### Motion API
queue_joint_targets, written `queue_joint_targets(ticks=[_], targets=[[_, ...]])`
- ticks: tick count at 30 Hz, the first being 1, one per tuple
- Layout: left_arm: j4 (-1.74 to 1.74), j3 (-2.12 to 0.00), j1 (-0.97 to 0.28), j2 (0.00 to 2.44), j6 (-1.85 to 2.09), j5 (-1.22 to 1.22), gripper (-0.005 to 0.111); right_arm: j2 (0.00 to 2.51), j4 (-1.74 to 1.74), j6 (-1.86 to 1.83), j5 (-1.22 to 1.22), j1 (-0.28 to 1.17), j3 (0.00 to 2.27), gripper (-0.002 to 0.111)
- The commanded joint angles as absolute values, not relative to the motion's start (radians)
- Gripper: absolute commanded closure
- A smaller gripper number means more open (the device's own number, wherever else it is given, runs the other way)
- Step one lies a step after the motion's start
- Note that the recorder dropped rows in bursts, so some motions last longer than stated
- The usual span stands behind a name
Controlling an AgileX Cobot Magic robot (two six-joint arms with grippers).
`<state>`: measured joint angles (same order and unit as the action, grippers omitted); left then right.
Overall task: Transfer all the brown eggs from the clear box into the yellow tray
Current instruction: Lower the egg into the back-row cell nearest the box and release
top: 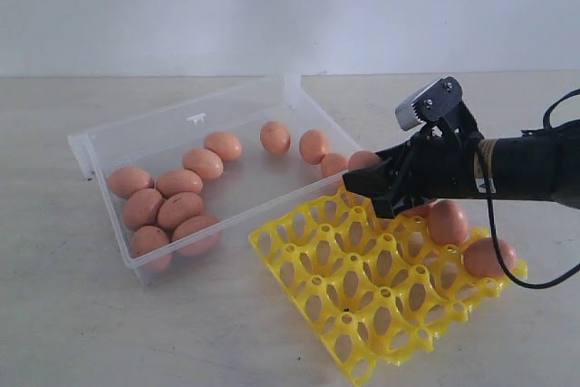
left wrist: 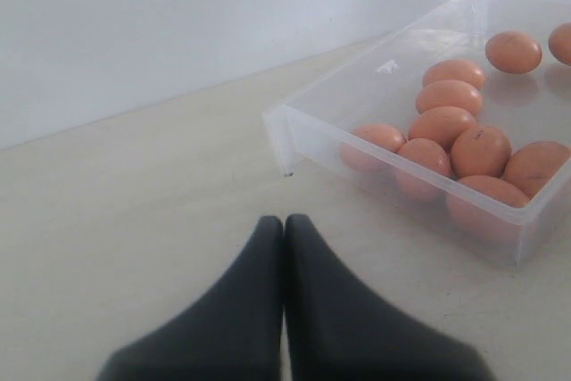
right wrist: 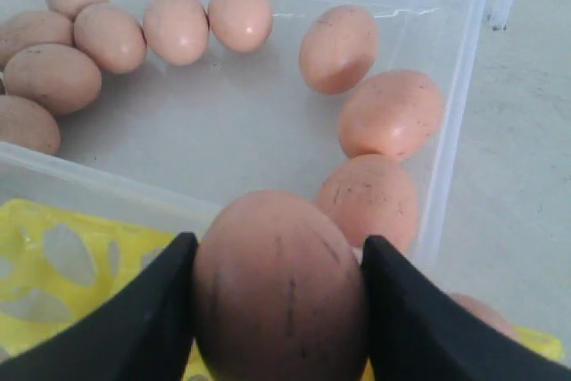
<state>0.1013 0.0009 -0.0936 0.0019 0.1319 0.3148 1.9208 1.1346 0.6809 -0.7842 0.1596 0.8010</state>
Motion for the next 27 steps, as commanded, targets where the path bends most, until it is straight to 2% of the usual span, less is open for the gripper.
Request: queue_joint_targets(ticks=[1,6,8,11,13,16,27], targets=[[0.093,0.000,-0.093,0.000,0.132,0.307,0.111,1.954,1.121,0.678,-0.810,0.161,0.829,0.109],[0.093,0.000,-0.093,0.000,0.132,0.307,0.111,1.977,1.113,0.678,-0.826,0.161,0.829,0.107],[0.093,0.000,-0.093,0.000,0.132,0.307,0.111,1.977,1.105,0.678,-0.825,0.161,0.829,0.096],[0.093,0.000,-0.093,0.000,0.132,0.307,0.111,1.977,1.091,0.678,-0.825,0.161,0.829,0.064],[0.093,0.000,-0.093,0.000,0.132,0.307,0.111,1.977,1.077,0.678,-0.825,0.161,0.829,0.054],[0.093,0.000,-0.093,0.000,0.132,0.307,0.111,1.977,1.077,0.680,-0.825,0.161,0.829,0.050],[0.093,0.000,-0.093,0.000,0.132,0.307,0.111,1.975,1.077,0.690,-0.830,0.161,0.829,0.050]])
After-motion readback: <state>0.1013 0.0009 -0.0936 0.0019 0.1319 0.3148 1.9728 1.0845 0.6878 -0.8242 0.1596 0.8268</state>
